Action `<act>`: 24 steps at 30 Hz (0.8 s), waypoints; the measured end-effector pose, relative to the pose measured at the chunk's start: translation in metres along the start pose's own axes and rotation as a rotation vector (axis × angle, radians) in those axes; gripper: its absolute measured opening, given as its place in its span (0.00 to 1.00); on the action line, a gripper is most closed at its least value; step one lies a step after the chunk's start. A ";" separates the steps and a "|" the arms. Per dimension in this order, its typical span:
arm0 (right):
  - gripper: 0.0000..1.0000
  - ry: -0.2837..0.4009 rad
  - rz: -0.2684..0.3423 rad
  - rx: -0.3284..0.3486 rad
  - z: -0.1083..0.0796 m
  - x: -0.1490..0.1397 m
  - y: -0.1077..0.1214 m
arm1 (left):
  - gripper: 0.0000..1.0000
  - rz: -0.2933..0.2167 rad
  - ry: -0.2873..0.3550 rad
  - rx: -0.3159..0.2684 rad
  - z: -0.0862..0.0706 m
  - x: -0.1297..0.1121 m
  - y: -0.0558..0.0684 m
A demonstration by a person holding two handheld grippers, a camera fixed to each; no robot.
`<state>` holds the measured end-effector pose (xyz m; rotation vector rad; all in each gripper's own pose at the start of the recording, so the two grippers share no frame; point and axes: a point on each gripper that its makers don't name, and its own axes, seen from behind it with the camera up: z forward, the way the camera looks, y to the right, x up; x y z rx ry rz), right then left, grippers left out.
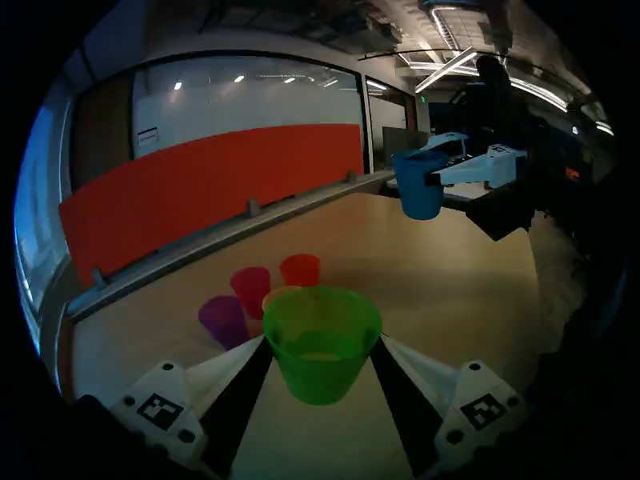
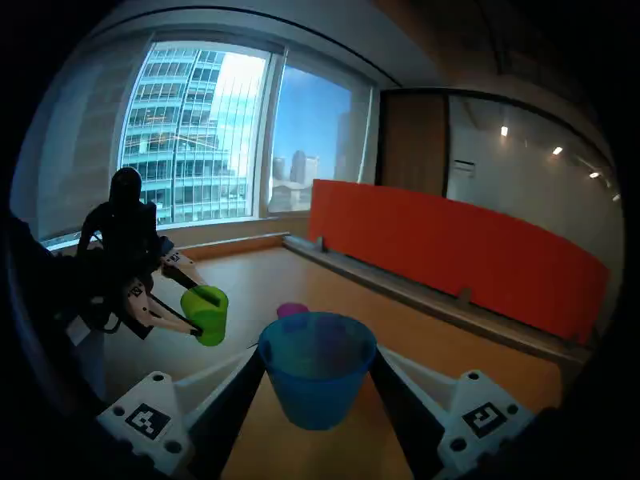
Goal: Pour water
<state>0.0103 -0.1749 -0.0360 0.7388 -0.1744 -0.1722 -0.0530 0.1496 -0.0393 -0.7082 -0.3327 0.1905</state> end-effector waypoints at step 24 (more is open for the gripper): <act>0.91 -0.149 0.017 0.052 0.022 -0.059 -0.006 | 0.83 -0.016 -0.183 -0.050 0.008 -0.051 -0.006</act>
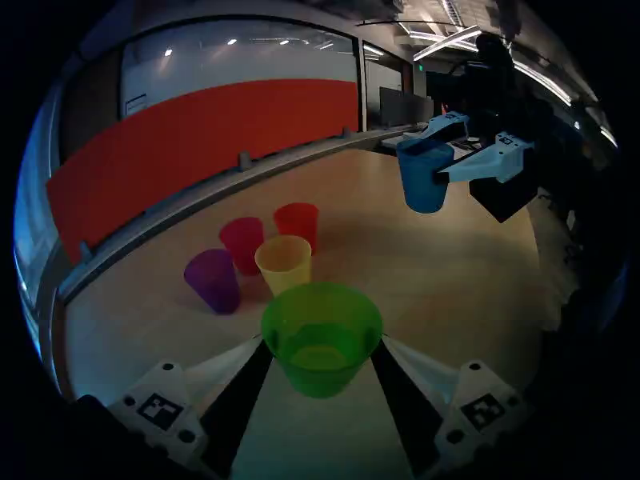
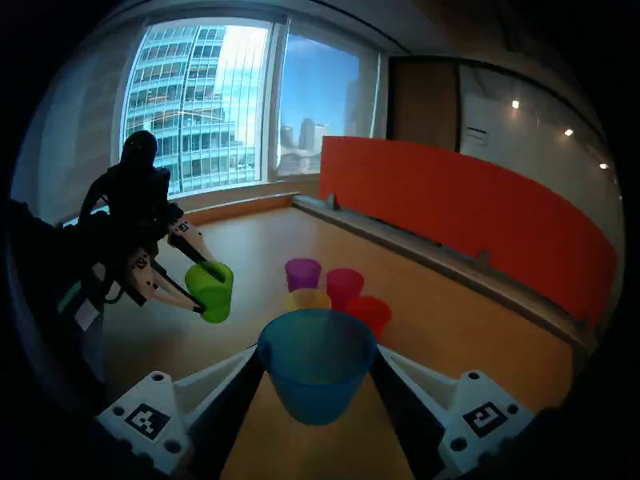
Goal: Pour water
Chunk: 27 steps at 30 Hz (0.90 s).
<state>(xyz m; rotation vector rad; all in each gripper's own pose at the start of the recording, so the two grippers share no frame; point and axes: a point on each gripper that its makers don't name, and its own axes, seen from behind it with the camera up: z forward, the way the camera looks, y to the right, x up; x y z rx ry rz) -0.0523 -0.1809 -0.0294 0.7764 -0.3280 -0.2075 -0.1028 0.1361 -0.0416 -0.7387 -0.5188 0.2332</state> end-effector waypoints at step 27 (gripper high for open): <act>0.92 -0.169 -0.018 0.070 0.036 -0.055 -0.009 | 0.83 -0.033 -0.145 -0.047 0.031 -0.031 -0.015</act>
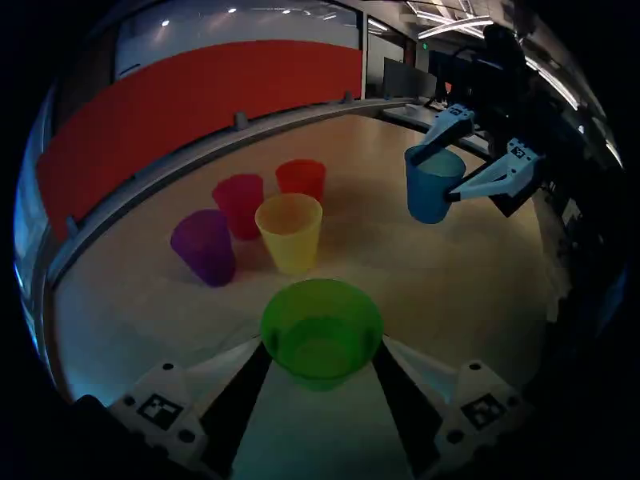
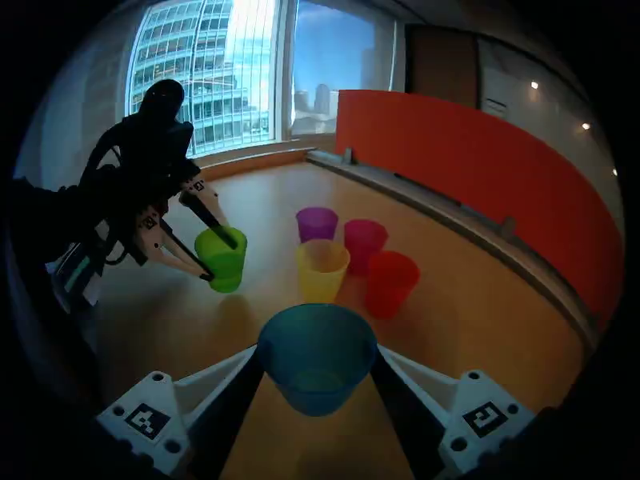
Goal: Pour water
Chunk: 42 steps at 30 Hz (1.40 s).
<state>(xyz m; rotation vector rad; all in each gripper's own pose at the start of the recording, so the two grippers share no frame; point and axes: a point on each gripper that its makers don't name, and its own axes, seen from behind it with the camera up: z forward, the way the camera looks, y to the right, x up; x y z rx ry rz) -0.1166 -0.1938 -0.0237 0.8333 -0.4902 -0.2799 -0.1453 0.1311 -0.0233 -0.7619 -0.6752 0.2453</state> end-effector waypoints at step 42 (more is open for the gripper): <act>0.92 -0.053 -0.007 -0.008 0.032 -0.026 -0.002 | 0.83 -0.067 0.019 -0.046 0.007 -0.022 -0.003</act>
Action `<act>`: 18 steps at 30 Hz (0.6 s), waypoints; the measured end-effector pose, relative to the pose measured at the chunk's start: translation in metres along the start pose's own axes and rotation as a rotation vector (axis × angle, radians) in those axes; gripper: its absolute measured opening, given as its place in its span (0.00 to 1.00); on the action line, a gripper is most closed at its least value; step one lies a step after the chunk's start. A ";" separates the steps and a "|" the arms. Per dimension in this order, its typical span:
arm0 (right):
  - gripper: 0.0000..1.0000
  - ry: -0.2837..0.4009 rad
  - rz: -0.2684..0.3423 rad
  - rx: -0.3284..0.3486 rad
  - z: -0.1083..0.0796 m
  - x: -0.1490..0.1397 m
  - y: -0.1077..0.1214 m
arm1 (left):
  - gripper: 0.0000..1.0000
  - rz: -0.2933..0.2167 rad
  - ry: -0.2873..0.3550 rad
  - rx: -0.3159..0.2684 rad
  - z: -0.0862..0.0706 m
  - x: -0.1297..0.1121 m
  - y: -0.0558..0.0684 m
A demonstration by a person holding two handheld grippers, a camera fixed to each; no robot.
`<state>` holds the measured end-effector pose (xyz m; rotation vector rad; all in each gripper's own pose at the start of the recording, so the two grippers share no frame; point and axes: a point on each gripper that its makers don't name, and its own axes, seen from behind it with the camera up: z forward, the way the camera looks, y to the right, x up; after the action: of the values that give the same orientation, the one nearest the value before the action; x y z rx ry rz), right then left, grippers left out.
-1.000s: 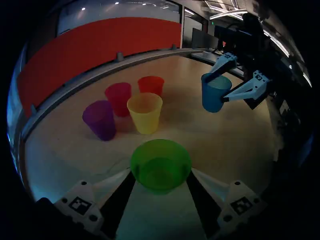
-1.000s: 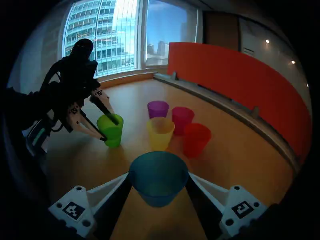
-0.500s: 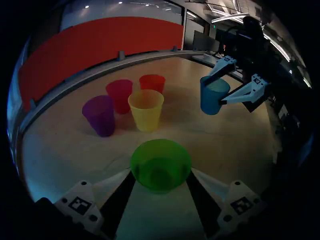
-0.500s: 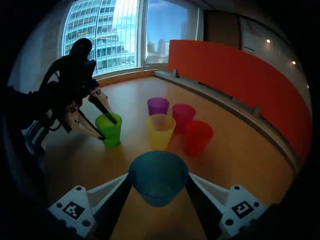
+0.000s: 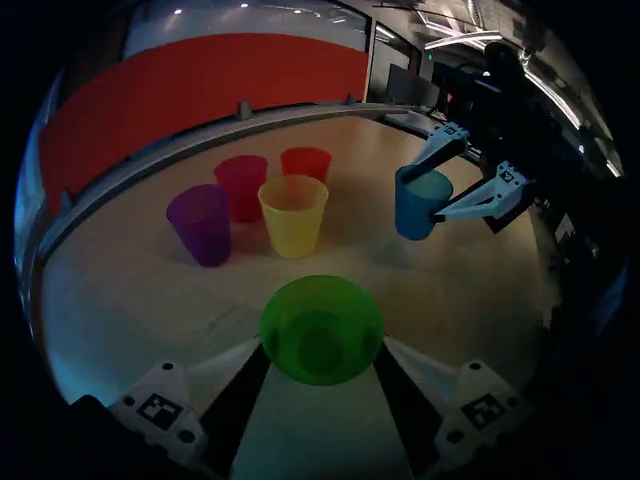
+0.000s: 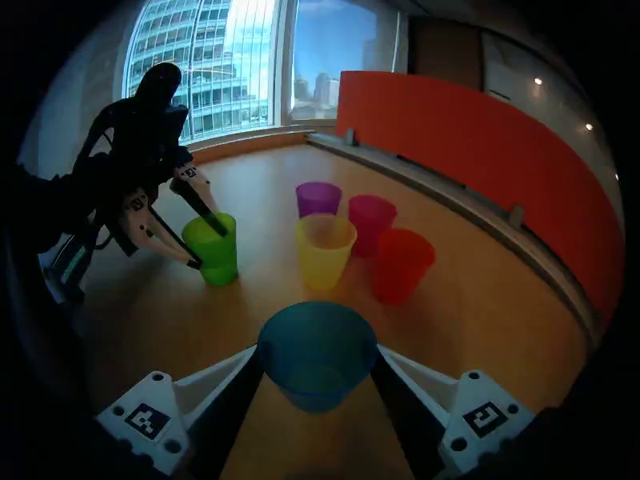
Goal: Pour water
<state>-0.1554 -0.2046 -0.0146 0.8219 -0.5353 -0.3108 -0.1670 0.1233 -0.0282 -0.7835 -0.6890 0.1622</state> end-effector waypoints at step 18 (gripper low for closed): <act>0.92 -0.013 -0.016 0.007 0.008 -0.006 -0.006 | 0.98 0.036 -0.014 0.016 0.000 -0.002 0.001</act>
<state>-0.1653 -0.2105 -0.0162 0.8319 -0.5425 -0.3288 -0.1687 0.1235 -0.0297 -0.7805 -0.6859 0.2057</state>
